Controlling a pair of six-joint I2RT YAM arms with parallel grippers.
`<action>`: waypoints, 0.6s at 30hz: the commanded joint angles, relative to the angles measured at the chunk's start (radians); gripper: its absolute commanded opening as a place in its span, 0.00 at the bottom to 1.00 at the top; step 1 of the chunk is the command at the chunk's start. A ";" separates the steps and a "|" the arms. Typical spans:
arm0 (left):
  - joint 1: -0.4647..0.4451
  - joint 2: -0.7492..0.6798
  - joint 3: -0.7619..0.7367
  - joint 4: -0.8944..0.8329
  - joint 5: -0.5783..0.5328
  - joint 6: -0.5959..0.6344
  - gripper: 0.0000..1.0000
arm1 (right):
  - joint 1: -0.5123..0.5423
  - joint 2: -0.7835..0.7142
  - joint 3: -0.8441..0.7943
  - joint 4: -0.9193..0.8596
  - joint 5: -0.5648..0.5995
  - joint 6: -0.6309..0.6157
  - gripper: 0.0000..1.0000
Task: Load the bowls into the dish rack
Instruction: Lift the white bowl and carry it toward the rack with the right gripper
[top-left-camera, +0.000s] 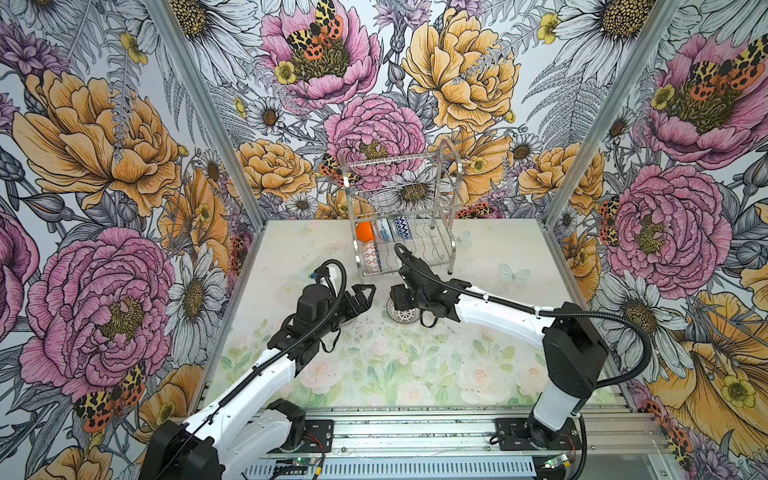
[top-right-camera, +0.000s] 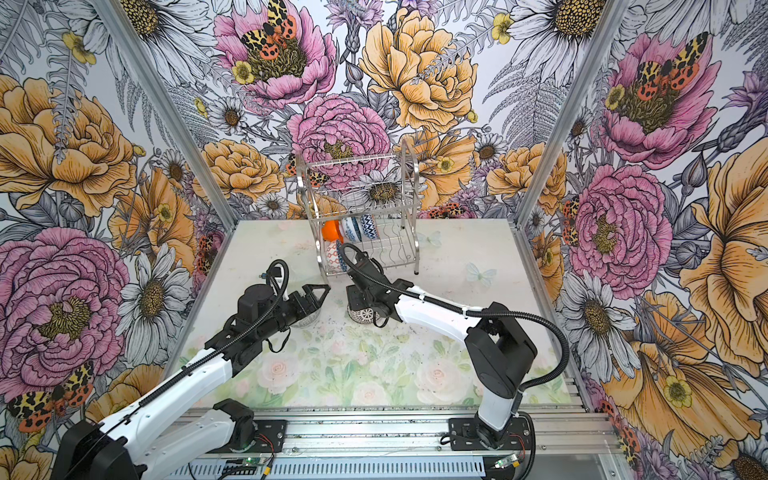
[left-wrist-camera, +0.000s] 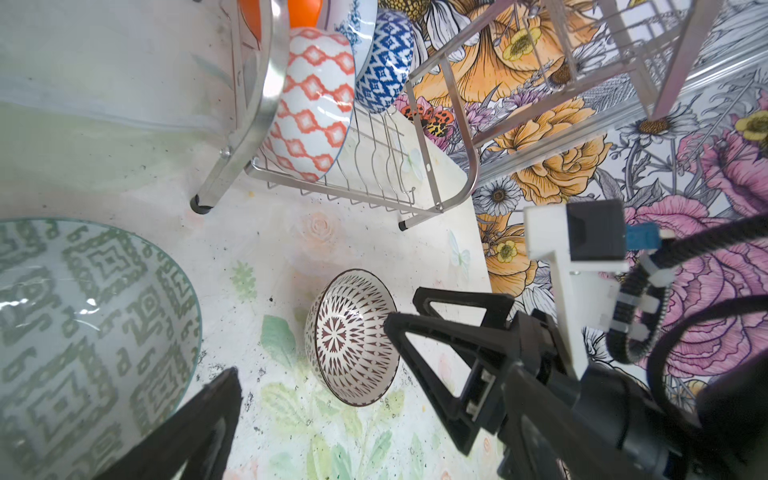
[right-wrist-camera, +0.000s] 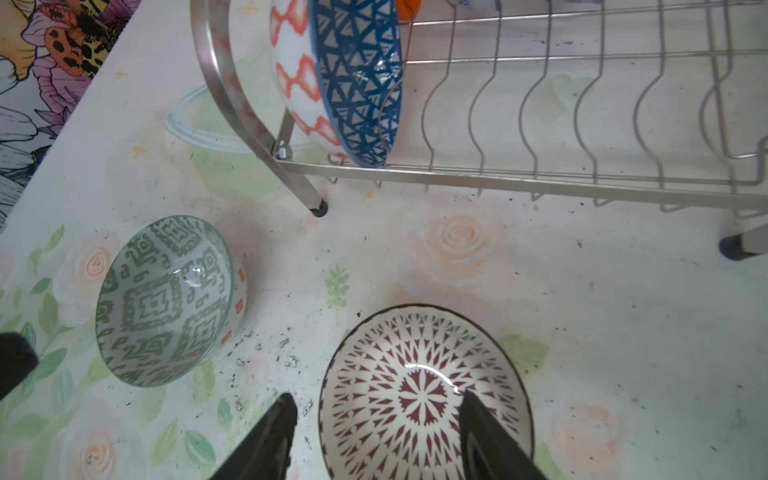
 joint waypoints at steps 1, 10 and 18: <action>0.035 -0.043 -0.033 -0.020 0.025 -0.016 0.99 | 0.034 0.071 0.049 -0.018 0.006 -0.009 0.63; 0.104 -0.114 -0.076 -0.035 0.044 -0.021 0.99 | 0.059 0.169 0.083 -0.019 -0.013 -0.001 0.52; 0.119 -0.088 -0.082 -0.003 0.065 -0.035 0.99 | 0.065 0.214 0.091 -0.039 0.024 -0.011 0.40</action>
